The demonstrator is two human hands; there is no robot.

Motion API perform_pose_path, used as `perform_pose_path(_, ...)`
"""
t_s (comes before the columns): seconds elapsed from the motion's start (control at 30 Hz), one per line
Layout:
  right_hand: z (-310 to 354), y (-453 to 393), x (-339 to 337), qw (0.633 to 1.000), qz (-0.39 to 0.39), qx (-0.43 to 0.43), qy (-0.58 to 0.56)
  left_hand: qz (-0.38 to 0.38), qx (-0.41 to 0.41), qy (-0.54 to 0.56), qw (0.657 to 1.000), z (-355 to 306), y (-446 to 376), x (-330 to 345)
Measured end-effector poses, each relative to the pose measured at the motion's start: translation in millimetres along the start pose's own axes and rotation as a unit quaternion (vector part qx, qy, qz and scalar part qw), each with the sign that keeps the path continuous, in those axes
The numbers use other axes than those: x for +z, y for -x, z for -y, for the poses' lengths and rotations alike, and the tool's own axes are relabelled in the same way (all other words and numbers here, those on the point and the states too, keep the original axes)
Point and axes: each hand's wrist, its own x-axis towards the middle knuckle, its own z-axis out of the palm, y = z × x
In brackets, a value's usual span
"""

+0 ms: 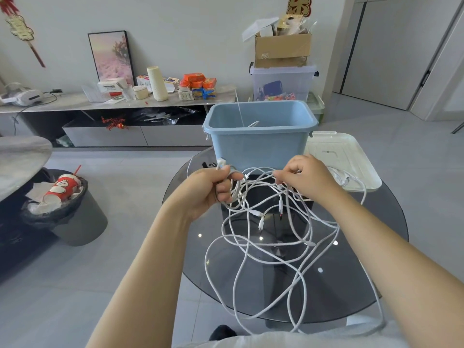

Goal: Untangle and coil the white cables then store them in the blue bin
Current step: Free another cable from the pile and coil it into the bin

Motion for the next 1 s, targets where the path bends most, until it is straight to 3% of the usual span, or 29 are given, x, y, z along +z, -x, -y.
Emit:
perform_pose_path(0.1, 12, 4, 4, 0.997, -0.021, 0.058, -0.055, 0.013, 0.015, -0.070, 0.997, 6, -4, 7)
perform_pose_path(0.27, 37, 12, 9, 0.987, -0.010, 0.082, -0.135, -0.054, 0.023, -0.162, 0.985, 16, -13, 25)
perform_pose_path(0.37, 48, 17, 11, 0.975, 0.036, 0.068, -0.209, -0.109, 0.048, -0.093, 0.989, 19, -17, 30)
perform_pose_path(0.47, 46, 23, 18, 0.998, 0.046, -0.041, -0.032, -0.126, 0.067, -0.028, 0.989, 18, -18, 35)
perform_pose_path(0.53, 44, 27, 24, 0.994, -0.003, -0.100, 0.032, -0.132, 0.064, 0.016, 0.989, 18, -19, 37)
perform_pose_path(0.67, 47, 33, 34, 0.987, -0.102, -0.119, -0.032, -0.134, 0.050, 0.131, 0.981, 15, -19, 38)
perform_pose_path(0.73, 47, 34, 40, 0.984, -0.112, -0.134, -0.029, -0.119, 0.031, 0.198, 0.972, 12, -18, 39)
perform_pose_path(0.87, 43, 33, 46, 0.971, -0.120, -0.189, 0.083, -0.071, -0.004, 0.276, 0.958, 9, -17, 36)
perform_pose_path(1.0, 43, 37, 44, 0.961, -0.147, -0.201, 0.120, -0.100, 0.013, 0.365, 0.925, 12, -20, 28)
